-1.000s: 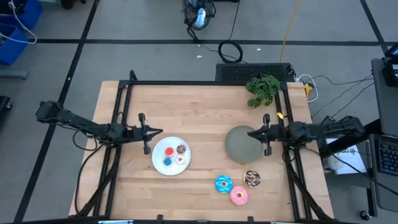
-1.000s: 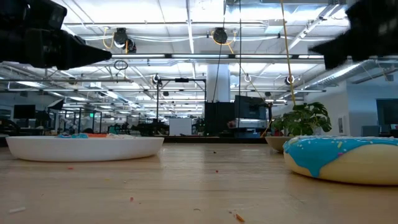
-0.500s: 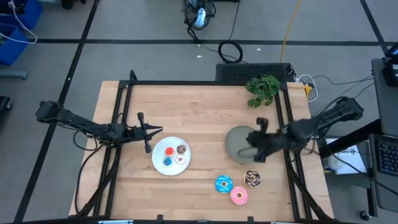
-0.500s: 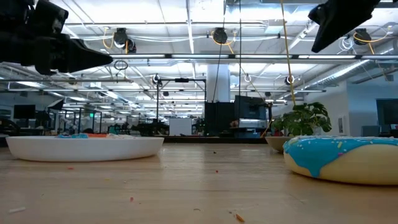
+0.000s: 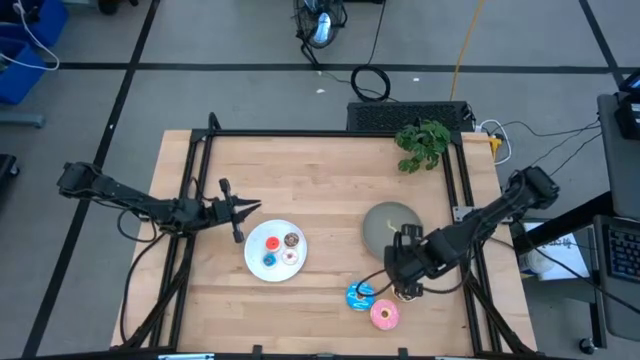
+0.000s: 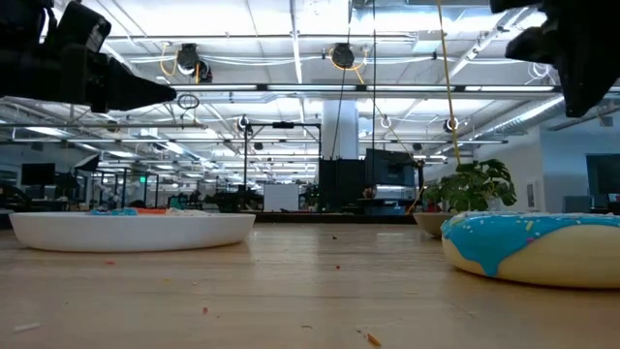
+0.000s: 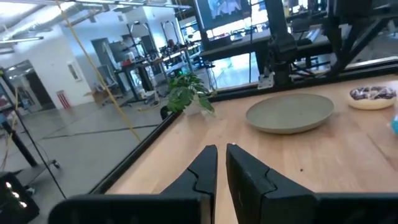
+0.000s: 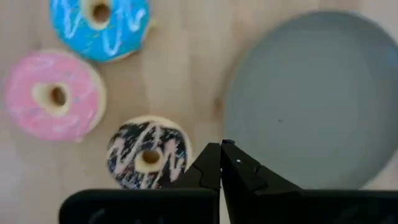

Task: Pick & Place donuts
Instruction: Put the big brown donut on the gray plate

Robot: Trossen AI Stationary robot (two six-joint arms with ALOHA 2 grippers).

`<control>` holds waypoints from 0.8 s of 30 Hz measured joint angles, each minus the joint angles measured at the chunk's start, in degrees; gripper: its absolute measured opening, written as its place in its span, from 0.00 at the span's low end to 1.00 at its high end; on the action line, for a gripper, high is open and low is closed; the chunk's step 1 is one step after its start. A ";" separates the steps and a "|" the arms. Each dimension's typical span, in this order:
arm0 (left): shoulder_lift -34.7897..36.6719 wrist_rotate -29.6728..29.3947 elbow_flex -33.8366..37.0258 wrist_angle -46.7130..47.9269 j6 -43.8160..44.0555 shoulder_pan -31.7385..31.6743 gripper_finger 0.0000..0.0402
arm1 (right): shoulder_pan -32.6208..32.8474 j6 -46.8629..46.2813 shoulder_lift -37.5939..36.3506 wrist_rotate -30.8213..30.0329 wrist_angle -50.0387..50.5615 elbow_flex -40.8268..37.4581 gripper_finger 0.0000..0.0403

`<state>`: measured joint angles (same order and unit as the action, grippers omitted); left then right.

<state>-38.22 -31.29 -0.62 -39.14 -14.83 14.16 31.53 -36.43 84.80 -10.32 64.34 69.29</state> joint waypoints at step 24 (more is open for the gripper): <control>-0.02 -0.85 0.00 1.92 0.15 -0.01 0.10 | 6.84 -1.23 -0.14 3.26 -15.83 -9.82 0.40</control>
<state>-38.24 -32.14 -0.62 -37.22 -14.68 14.15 38.37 -37.66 84.66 -7.06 48.51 59.47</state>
